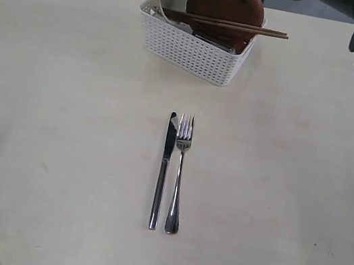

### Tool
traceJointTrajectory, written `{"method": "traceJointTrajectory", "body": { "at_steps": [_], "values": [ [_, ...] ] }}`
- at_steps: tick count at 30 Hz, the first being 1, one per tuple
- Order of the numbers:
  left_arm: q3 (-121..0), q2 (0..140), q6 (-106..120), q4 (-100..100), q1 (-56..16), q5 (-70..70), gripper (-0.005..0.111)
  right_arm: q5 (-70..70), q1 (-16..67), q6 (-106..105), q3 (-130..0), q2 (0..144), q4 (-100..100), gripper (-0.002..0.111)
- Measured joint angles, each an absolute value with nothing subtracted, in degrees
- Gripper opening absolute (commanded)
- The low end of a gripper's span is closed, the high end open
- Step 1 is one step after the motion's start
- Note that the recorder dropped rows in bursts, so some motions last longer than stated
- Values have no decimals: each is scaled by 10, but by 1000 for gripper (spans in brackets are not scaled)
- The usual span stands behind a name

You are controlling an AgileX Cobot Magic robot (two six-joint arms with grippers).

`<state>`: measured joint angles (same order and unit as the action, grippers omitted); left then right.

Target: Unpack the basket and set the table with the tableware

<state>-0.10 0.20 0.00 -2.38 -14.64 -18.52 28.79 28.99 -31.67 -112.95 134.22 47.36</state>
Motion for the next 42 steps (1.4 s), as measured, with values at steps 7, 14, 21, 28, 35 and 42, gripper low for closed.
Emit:
{"method": "traceJointTrajectory", "body": {
  "at_steps": [7,14,21,28,35,42],
  "values": [
    [-1,2,0,-24,-146,-185,0,288,291,-338,-1130,1342,501,0],
    [-1,2,0,-25,-146,-185,0,287,293,-349,-1130,1341,507,0],
    [-1,2,0,-25,-146,-185,0,296,293,-391,-1130,1339,535,0],
    [-1,2,0,-25,-146,-185,0,302,298,-416,-1130,1338,557,0],
    [-1,2,0,-25,-146,-185,0,302,298,-434,-1130,1336,560,0],
    [-1,2,0,-25,-146,-185,0,301,310,-447,-1130,1330,562,0]
  ]
}}
